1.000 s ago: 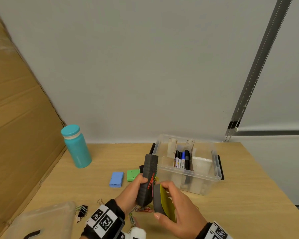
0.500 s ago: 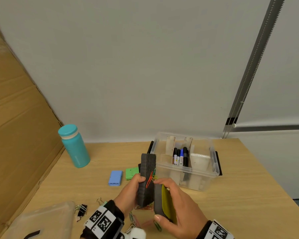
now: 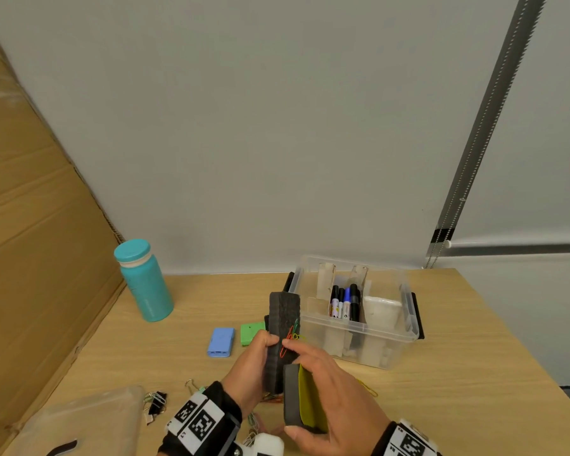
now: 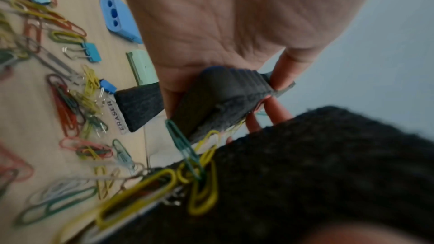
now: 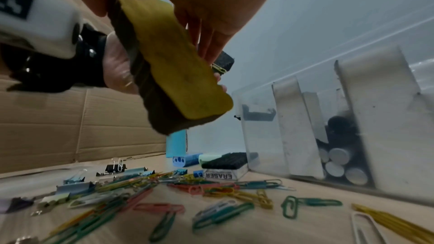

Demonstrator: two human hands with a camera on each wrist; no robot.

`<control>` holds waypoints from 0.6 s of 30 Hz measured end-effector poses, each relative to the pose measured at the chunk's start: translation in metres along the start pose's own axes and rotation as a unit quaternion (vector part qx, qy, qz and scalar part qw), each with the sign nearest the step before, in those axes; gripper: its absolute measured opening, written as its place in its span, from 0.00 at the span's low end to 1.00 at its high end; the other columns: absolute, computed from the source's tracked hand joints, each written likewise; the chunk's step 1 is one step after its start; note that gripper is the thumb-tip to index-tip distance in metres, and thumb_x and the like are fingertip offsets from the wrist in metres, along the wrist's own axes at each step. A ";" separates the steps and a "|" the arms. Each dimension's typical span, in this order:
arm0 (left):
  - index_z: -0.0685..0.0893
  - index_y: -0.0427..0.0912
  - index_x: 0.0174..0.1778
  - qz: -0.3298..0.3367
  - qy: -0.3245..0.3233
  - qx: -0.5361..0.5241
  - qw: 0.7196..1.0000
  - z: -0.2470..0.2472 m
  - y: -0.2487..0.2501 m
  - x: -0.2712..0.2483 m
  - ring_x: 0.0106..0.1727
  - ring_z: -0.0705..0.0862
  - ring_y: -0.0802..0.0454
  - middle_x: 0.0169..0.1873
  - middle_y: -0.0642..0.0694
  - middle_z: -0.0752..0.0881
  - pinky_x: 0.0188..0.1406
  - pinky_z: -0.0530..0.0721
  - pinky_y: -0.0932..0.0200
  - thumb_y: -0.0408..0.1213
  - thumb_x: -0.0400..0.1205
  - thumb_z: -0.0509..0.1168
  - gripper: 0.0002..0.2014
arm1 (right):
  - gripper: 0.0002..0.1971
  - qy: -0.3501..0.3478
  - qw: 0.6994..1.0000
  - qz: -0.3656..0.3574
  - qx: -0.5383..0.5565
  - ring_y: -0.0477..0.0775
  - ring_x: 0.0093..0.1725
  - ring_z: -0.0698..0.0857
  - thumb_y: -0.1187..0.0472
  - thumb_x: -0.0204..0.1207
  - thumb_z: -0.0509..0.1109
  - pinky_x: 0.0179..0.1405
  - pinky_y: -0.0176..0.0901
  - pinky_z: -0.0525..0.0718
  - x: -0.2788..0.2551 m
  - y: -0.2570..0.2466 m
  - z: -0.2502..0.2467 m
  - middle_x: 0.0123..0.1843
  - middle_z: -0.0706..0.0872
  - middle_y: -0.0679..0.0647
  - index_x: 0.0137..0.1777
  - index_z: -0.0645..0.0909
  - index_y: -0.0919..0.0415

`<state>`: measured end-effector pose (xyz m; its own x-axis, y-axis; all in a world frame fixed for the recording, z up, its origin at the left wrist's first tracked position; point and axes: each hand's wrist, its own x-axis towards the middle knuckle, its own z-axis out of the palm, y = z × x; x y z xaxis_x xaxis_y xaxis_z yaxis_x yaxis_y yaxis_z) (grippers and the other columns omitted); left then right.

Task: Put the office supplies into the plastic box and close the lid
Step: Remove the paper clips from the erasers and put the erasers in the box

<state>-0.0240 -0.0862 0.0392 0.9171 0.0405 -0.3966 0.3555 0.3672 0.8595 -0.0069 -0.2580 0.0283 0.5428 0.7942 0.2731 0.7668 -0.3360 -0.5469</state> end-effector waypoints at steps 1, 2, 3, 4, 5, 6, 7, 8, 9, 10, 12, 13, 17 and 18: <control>0.80 0.31 0.59 0.001 0.000 -0.002 1.000 0.000 0.000 0.000 0.53 0.79 0.41 0.50 0.32 0.82 0.57 0.75 0.47 0.44 0.84 0.48 0.22 | 0.36 -0.007 1.000 0.003 0.000 0.29 0.78 0.55 0.29 0.72 0.63 0.71 0.28 0.64 0.000 0.001 0.001 0.80 0.50 0.29 0.74 0.52 0.38; 0.80 0.31 0.59 0.001 0.001 -0.003 1.000 0.000 0.000 -0.001 0.54 0.79 0.40 0.51 0.32 0.82 0.60 0.75 0.45 0.44 0.84 0.48 0.23 | 0.35 -0.015 1.000 0.007 -0.002 0.28 0.78 0.54 0.30 0.73 0.63 0.72 0.28 0.64 0.000 0.003 0.002 0.79 0.49 0.28 0.74 0.52 0.38; 0.80 0.30 0.60 -0.001 0.002 -0.003 1.000 0.000 0.001 -0.001 0.55 0.80 0.41 0.52 0.32 0.83 0.61 0.75 0.45 0.44 0.85 0.47 0.23 | 0.35 -0.026 1.000 0.012 -0.004 0.28 0.78 0.53 0.32 0.74 0.64 0.74 0.30 0.64 -0.001 0.004 0.003 0.79 0.48 0.28 0.76 0.53 0.40; 0.80 0.30 0.61 -0.003 0.003 -0.004 1.000 -0.001 0.000 -0.001 0.54 0.80 0.41 0.52 0.32 0.83 0.61 0.76 0.46 0.44 0.85 0.47 0.24 | 0.35 -0.040 0.999 0.018 -0.005 0.29 0.78 0.52 0.34 0.75 0.64 0.75 0.32 0.64 -0.002 0.005 0.003 0.79 0.48 0.28 0.77 0.54 0.42; 0.79 0.29 0.62 -0.006 0.003 -0.004 1.000 -0.002 0.000 -0.001 0.54 0.80 0.41 0.51 0.33 0.83 0.60 0.77 0.46 0.44 0.85 0.47 0.24 | 0.36 -0.054 0.998 0.020 -0.006 0.29 0.78 0.53 0.34 0.75 0.64 0.76 0.34 0.63 -0.003 0.006 0.002 0.79 0.48 0.29 0.78 0.55 0.45; 0.78 0.28 0.64 -0.008 0.003 -0.004 1.000 -0.002 0.000 -0.002 0.54 0.81 0.41 0.51 0.32 0.83 0.60 0.77 0.46 0.44 0.85 0.47 0.25 | 0.37 -0.064 0.998 0.020 -0.006 0.30 0.79 0.52 0.33 0.74 0.64 0.77 0.34 0.62 -0.003 0.006 0.001 0.80 0.49 0.29 0.78 0.56 0.45; 0.77 0.27 0.65 -0.010 0.002 -0.002 1.000 -0.003 0.000 -0.001 0.54 0.81 0.41 0.52 0.32 0.83 0.62 0.77 0.44 0.44 0.85 0.47 0.26 | 0.37 -0.070 0.997 0.019 -0.006 0.30 0.79 0.52 0.32 0.73 0.64 0.77 0.34 0.62 -0.003 0.006 0.000 0.80 0.49 0.29 0.77 0.56 0.46; 0.77 0.27 0.66 -0.012 0.001 0.001 1.000 -0.003 -0.001 -0.001 0.55 0.81 0.41 0.52 0.32 0.83 0.63 0.77 0.44 0.44 0.85 0.47 0.26 | 0.38 -0.072 0.997 0.019 -0.004 0.28 0.78 0.51 0.31 0.73 0.64 0.77 0.32 0.61 -0.002 0.005 0.000 0.79 0.50 0.28 0.78 0.56 0.45; 0.77 0.27 0.67 -0.014 0.002 0.003 1.000 -0.003 -0.002 -0.001 0.54 0.81 0.41 0.52 0.32 0.83 0.62 0.77 0.45 0.44 0.85 0.47 0.26 | 0.38 -0.070 0.997 0.020 -0.001 0.27 0.77 0.52 0.31 0.72 0.64 0.76 0.30 0.61 -0.002 0.005 -0.001 0.78 0.50 0.26 0.78 0.56 0.44; 0.77 0.27 0.66 -0.016 0.003 0.000 1.000 -0.004 -0.002 0.000 0.54 0.81 0.41 0.51 0.33 0.83 0.60 0.78 0.47 0.44 0.85 0.47 0.26 | 0.39 -0.067 0.998 0.022 0.000 0.26 0.76 0.53 0.30 0.71 0.65 0.75 0.29 0.61 -0.002 0.006 -0.001 0.77 0.51 0.25 0.77 0.56 0.43; 0.79 0.30 0.64 -0.018 0.002 -0.008 1.000 -0.004 -0.005 0.000 0.51 0.81 0.43 0.49 0.34 0.84 0.54 0.79 0.51 0.44 0.85 0.48 0.24 | 0.38 -0.054 0.998 0.034 0.002 0.29 0.74 0.61 0.29 0.69 0.66 0.72 0.32 0.69 -0.002 0.006 -0.002 0.76 0.58 0.28 0.75 0.56 0.38; 0.79 0.32 0.62 -0.017 0.001 -0.010 1.000 -0.005 -0.005 0.000 0.51 0.81 0.43 0.49 0.35 0.84 0.53 0.80 0.51 0.44 0.85 0.48 0.23 | 0.37 -0.040 0.998 0.047 0.008 0.31 0.71 0.67 0.29 0.67 0.67 0.68 0.33 0.74 -0.003 0.006 -0.003 0.73 0.63 0.30 0.73 0.57 0.37; 0.81 0.36 0.58 -0.011 -0.005 -0.010 1.000 -0.010 -0.005 -0.005 0.57 0.82 0.39 0.51 0.34 0.87 0.66 0.77 0.38 0.45 0.85 0.47 0.22 | 0.34 0.033 0.995 0.080 0.044 0.36 0.59 0.76 0.38 0.68 0.70 0.56 0.35 0.82 -0.004 0.013 -0.003 0.63 0.70 0.32 0.70 0.56 0.31; 0.81 0.36 0.59 -0.010 -0.007 -0.011 1.000 -0.011 -0.004 -0.005 0.59 0.82 0.38 0.52 0.33 0.88 0.67 0.76 0.37 0.45 0.85 0.46 0.22 | 0.33 0.046 0.995 0.074 0.038 0.36 0.60 0.75 0.41 0.70 0.68 0.55 0.35 0.82 -0.004 0.014 -0.004 0.64 0.68 0.31 0.71 0.53 0.27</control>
<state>-0.0323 -0.0779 0.0340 0.9127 0.0201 -0.4082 0.3692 0.3877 0.8446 0.0030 -0.2680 0.0222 0.6801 0.6879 0.2534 0.6490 -0.4042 -0.6445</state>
